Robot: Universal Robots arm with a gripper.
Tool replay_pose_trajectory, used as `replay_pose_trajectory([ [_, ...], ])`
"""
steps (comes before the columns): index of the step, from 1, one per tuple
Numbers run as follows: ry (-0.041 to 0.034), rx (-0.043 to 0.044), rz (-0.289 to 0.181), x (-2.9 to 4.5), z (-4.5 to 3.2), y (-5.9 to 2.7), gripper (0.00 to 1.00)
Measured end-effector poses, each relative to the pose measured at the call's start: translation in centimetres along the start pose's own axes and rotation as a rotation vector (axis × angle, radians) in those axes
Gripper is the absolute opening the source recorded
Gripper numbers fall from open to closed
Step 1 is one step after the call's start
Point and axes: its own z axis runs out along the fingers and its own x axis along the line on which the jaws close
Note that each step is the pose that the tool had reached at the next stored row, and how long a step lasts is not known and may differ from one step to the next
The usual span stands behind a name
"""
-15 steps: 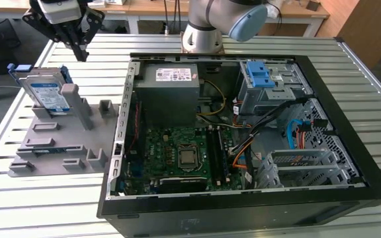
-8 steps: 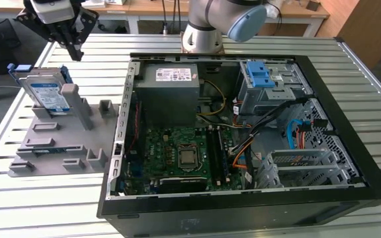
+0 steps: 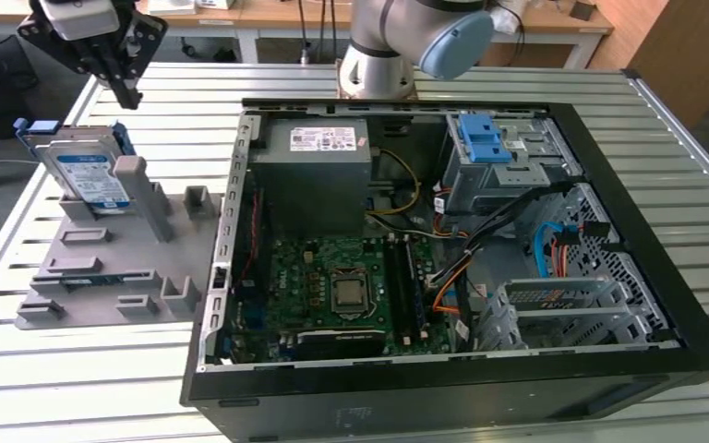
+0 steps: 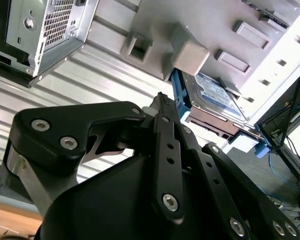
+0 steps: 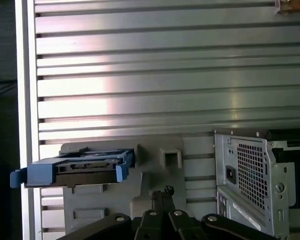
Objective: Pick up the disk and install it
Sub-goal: 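Reach for the disk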
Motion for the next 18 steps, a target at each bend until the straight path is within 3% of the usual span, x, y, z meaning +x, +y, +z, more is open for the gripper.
replay_pose_trajectory([
  [5, -0.0001, 0.0, 0.0, 1.2, 0.32, 0.16, 0.11],
  [18, 0.0, 0.0, 0.0, 1.67, 0.34, 0.04, 0.11],
])
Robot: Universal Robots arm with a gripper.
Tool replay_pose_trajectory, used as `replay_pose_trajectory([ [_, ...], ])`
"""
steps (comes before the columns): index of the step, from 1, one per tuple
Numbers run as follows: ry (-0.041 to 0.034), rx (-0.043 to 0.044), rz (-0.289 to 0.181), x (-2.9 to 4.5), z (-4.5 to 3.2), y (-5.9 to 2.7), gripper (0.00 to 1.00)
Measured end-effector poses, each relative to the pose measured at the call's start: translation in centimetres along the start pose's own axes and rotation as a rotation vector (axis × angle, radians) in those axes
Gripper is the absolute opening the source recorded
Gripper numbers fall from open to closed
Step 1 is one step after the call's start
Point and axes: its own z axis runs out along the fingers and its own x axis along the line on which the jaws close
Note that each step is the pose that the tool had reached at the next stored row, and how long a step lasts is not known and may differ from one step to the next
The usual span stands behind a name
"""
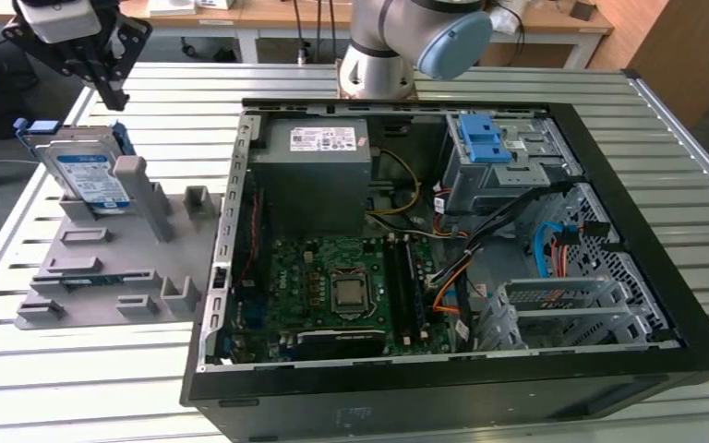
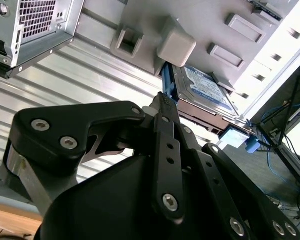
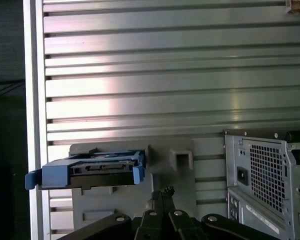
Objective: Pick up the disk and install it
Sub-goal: 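Reach for the disk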
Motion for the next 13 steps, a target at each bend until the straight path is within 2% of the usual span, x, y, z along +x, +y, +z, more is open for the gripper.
replay_pose_trajectory([
  [7, 0.0001, 0.0, 0.0, 0.7, 0.05, -0.22, 0.11],
  [13, 0.0001, 0.0001, 0.0, 0.77, 0.05, -0.23, 0.11],
])
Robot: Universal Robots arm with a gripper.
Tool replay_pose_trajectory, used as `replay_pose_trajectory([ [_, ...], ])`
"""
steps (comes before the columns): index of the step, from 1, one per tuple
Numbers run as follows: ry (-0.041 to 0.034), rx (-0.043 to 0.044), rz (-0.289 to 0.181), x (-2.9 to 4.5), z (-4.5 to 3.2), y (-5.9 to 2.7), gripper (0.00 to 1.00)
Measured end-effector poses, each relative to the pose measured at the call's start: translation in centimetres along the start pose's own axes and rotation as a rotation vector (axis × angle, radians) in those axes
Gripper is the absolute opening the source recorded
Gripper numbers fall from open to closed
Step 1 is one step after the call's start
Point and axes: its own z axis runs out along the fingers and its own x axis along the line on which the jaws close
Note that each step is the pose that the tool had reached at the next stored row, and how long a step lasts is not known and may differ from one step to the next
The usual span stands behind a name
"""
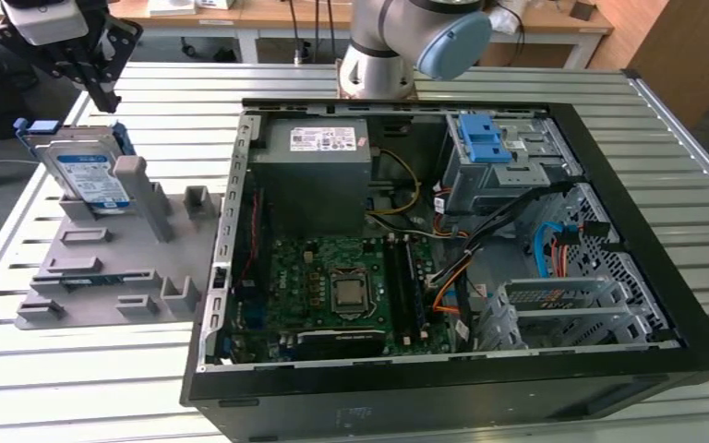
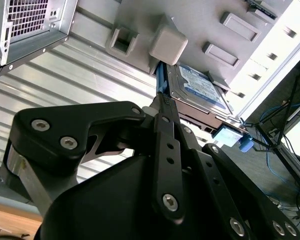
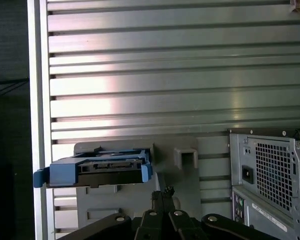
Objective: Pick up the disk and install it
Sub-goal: 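Reach for the disk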
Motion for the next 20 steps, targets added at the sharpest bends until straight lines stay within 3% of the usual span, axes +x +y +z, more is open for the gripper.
replay_pose_trajectory([
  [10, 0.0, 0.0, 0.0, 0.27, 0.0, -0.02, 0.11],
  [20, 0.0017, 0.0001, 0.0, 2.35, 0.13, -0.09, 0.11],
])
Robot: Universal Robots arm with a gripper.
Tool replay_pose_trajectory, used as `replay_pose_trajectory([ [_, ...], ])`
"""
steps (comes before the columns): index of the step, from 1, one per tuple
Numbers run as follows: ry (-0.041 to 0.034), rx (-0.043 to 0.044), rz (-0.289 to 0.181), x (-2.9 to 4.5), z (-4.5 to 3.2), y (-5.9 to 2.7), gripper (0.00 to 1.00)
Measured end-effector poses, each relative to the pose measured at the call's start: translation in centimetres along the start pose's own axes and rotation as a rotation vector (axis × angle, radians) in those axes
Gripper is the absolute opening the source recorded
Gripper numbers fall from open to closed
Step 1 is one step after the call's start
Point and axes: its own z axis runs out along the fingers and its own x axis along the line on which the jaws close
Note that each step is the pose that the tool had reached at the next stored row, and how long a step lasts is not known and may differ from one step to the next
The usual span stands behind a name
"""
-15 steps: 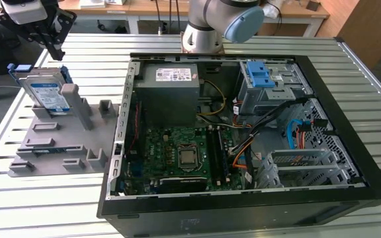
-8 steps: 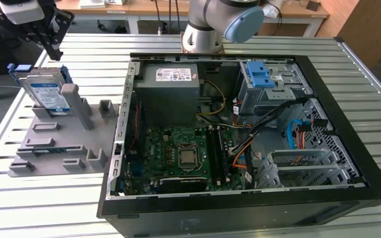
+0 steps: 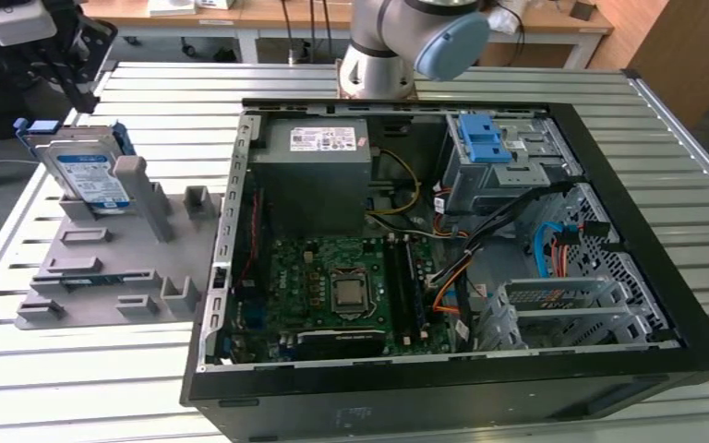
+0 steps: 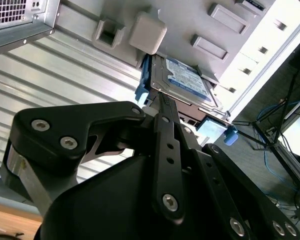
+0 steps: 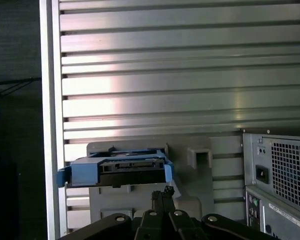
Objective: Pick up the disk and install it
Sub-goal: 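Reach for the disk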
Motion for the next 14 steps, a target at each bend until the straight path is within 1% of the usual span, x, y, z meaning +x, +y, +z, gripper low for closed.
replay_pose_trajectory([
  [6, 0.0013, 0.0001, 0.0, 1.96, 0.22, -0.08, 0.11],
  [14, 0.0058, 0.0004, 0.0, 4.02, 0.59, -0.23, 0.11],
])
